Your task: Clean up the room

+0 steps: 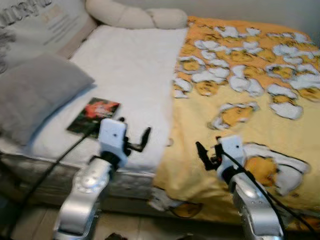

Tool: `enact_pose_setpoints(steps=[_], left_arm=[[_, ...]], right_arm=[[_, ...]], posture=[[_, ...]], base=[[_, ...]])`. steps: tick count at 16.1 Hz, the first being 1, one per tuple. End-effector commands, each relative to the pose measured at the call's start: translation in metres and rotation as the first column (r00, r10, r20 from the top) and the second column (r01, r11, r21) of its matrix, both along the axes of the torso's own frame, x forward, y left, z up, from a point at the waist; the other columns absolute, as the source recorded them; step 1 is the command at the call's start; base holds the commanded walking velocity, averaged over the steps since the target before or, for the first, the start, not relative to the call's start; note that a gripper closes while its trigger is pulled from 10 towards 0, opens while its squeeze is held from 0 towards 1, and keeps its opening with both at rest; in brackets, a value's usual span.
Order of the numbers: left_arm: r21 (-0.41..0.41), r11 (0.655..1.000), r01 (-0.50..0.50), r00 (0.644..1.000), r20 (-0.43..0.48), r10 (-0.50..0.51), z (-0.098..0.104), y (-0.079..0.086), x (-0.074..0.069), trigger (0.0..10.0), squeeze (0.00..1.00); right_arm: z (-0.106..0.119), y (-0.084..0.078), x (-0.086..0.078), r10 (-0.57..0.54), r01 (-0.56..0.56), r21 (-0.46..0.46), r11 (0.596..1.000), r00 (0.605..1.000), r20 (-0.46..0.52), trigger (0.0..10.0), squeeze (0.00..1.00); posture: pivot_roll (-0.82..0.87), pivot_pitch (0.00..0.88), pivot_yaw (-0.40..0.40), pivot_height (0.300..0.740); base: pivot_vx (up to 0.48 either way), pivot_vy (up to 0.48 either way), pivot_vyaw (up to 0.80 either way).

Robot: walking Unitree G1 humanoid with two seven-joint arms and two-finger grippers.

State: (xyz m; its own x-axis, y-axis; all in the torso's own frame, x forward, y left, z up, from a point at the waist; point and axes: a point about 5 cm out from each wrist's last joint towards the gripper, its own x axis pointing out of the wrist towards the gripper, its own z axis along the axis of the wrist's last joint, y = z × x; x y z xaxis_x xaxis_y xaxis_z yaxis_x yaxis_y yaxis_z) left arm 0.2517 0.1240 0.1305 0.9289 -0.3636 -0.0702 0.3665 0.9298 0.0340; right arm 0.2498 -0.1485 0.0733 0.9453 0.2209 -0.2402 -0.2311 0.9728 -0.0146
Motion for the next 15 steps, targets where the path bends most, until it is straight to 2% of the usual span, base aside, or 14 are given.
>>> enact_pose_setpoints(steps=[1,15], left_arm=[[0.016,0.999,-0.03,1.0,0.011,0.03,0.001,0.006,0.003,10.0,0.0],[0.016,1.0,-0.024,1.0,0.012,0.023,-0.001,0.0,0.005,10.0,0.0]], right_arm=[[0.006,-0.002,0.0,-0.019,0.019,-0.009,1.0,1.0,0.016,10.0,0.0],[0.008,-0.027,0.002,-0.074,0.074,-0.025,0.997,0.997,-0.01,10.0,0.0]], posture=[[-0.04,0.0,0.004,0.74],[-0.06,0.0,0.01,0.74]], base=[[0.0,-0.48,0.0],[0.0,-0.48,0.0]])
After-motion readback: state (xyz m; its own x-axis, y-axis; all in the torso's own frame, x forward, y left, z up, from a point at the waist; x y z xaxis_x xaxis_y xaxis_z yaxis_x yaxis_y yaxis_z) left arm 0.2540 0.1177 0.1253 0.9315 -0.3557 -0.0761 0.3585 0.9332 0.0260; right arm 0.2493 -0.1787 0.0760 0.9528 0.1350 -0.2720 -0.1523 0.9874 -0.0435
